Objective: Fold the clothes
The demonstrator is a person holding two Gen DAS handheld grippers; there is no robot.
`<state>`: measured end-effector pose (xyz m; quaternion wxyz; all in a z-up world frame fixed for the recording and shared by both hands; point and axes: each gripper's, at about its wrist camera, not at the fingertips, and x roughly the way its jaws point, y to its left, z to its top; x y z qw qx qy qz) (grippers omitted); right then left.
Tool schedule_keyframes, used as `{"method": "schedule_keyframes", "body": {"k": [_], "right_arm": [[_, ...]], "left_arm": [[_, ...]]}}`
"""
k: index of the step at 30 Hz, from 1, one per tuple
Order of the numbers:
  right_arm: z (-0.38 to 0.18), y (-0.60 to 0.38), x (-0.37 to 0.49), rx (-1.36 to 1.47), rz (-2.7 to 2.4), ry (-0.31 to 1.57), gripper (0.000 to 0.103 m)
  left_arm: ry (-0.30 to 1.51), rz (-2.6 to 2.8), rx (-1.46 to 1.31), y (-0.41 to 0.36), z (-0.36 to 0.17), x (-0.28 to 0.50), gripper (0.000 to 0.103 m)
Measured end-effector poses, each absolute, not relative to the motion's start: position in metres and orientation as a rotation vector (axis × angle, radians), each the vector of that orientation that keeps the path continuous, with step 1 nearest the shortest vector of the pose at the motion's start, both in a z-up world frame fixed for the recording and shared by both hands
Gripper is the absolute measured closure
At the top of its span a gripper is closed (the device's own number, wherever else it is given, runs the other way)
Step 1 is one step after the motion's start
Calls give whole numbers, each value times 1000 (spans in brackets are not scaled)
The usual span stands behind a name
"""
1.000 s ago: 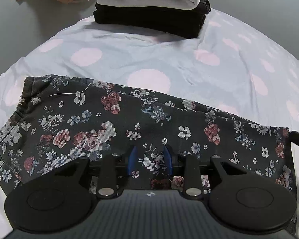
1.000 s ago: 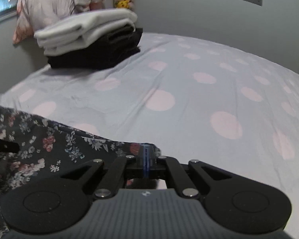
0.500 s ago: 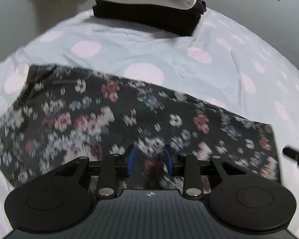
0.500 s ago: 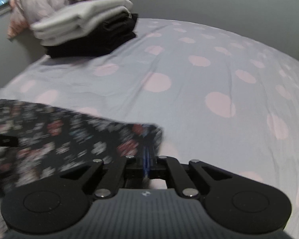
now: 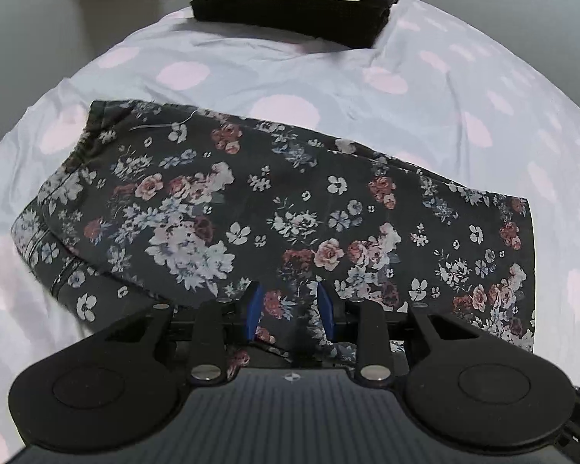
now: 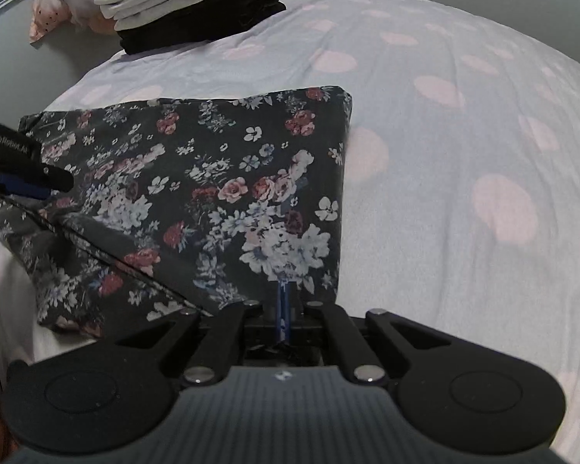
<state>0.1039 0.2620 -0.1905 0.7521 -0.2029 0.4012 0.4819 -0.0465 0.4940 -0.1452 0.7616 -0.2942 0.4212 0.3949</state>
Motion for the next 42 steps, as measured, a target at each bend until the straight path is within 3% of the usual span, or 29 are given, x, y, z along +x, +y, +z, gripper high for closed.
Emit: {"method": "schedule_keyframes", "body": {"k": [6,8,10,14,21,30,32,37,42], "right_arm": [[-169,242,109,-348,1077,871,95],[-163,235,120,-276,1071,867,87],[-160,233,132,-217,1041,868,64],[-170,239,162,-101,999,968,62],[-202,259,187,-23,979,1107,62],[-211,283,186,-52,1048,1100,61],[-212,287,185,-55,1056,1088,65],[-214,281,189,21,1088,1108,86],[-211,276,195,110,1096,1141,92]], "left_arm": [[923,856,-639,493,-146,-47,67],[916,847,-627,492,-145,-44,67],[918,840,-614,491,-146,-41,67],[932,829,-609,493,-150,-36,67],[936,798,-625,499,-157,-29,67],[1023,786,-600,504,-172,-14,67],[1026,784,-592,504,-172,-13,67],[1022,780,-609,506,-171,-15,67],[1012,773,-611,505,-171,-17,67]]}}
